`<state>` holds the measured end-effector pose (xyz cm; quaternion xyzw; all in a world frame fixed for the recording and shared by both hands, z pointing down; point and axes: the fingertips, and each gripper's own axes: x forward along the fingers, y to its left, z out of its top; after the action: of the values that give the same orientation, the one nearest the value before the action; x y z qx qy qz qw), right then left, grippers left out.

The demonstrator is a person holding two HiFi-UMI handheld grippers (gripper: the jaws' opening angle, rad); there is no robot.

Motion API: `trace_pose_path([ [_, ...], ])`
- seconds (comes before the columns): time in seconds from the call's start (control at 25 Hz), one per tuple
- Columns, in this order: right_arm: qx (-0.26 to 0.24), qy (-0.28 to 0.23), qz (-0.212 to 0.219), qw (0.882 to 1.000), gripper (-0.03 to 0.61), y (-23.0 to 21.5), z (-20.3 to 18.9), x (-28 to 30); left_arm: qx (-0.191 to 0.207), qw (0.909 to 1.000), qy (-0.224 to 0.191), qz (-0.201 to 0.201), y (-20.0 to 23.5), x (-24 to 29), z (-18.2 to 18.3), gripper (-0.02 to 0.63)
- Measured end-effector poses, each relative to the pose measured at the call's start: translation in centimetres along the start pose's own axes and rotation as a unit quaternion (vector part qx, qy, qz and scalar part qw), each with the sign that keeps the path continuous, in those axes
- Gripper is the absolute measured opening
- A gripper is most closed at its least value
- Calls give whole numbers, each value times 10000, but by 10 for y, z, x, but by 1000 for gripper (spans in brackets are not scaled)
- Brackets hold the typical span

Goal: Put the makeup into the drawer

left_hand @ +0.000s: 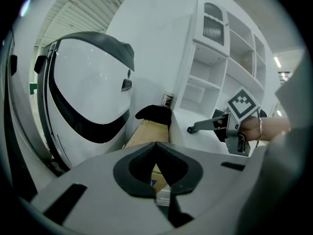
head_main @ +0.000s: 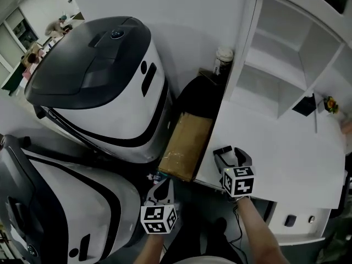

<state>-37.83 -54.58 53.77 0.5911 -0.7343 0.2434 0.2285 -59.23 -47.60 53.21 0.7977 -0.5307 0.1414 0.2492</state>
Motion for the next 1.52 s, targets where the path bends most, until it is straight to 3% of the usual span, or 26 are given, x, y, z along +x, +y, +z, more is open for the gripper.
trace_pose_path([
  [0.28,-36,274,-8,9996,346,4,-3,17,-5,9999,15,-133,7,23,12,2],
  [0.76,-353,710,23,9968,350,5,-11,31,-42,9997,97,-203,12,38,14,2],
  [1.24,-469,642,48,9968,350,5,-12,29,-11,9998,80,-196,15,35,17,2],
  [1.52,-221,388,67,9990,350,5,-5,4,65,9996,56,-258,10,31,19,2],
])
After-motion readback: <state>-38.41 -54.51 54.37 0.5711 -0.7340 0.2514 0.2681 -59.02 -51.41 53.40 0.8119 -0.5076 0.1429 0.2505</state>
